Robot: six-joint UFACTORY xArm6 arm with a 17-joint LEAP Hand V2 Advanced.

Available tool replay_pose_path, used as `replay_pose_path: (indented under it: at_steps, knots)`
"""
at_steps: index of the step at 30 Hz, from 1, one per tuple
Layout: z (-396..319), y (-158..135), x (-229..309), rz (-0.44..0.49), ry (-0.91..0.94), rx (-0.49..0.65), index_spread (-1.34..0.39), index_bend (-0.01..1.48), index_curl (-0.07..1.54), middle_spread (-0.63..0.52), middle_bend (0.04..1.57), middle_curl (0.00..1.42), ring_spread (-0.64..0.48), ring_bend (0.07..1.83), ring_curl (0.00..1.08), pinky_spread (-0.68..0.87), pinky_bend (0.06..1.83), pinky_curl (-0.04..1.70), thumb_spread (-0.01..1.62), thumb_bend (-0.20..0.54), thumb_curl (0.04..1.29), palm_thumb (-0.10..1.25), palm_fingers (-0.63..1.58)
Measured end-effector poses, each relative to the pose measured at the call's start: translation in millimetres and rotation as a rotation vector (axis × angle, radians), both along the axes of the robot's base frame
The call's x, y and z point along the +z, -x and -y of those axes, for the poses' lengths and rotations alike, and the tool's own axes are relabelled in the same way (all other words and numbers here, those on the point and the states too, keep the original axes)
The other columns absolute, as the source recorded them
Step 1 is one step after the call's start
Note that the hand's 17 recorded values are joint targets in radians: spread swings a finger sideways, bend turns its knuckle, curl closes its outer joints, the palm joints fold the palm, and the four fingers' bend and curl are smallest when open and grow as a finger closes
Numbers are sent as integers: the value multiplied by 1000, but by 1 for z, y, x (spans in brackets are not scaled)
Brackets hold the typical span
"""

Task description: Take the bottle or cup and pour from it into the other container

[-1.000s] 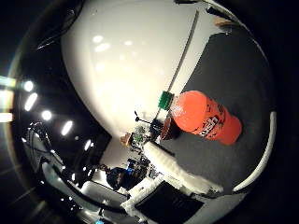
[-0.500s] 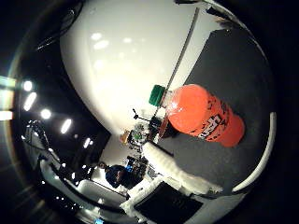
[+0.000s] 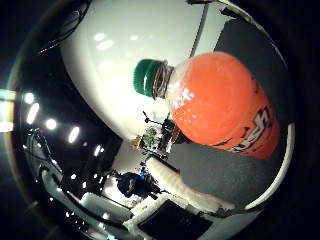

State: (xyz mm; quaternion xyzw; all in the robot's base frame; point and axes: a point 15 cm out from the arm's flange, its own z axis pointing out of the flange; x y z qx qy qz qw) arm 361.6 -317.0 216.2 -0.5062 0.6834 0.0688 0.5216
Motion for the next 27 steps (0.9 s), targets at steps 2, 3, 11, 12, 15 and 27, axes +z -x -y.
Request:
replay_pose_path:
  at_steps: [2, 3, 11, 12, 15, 27]
  knots:
    - [-11, -2, -3, -1, -8, 16, -195, 156, 286, -1, 381, 363, 117, 616, 207, 391, 855, -4, 934, -31, 291, 374, 241]
    - [-17, -2, -4, -1, -11, 24, -195, 155, 285, -10, 379, 364, 105, 640, 211, 387, 859, -7, 936, -30, 291, 375, 250]
    - [-30, -5, -3, 1, -13, 46, -208, 166, 289, -73, 511, 408, -36, 899, 262, 211, 938, -15, 1005, -7, 320, 540, 572]
    - [-31, -5, -3, 1, -14, 48, -225, 176, 297, -97, 558, 431, -84, 974, 288, 102, 1012, -7, 1020, -10, 329, 579, 696]
    - [-34, -6, -4, 0, -21, 55, -266, 186, 314, -141, 653, 489, -143, 1063, 337, -164, 1203, 40, 1030, -9, 360, 658, 959]
    - [-50, -8, -5, -10, -68, 98, -310, 564, 645, -102, 1003, 652, -149, 1210, 478, -315, 1347, 283, 883, -27, 510, 817, 1242]
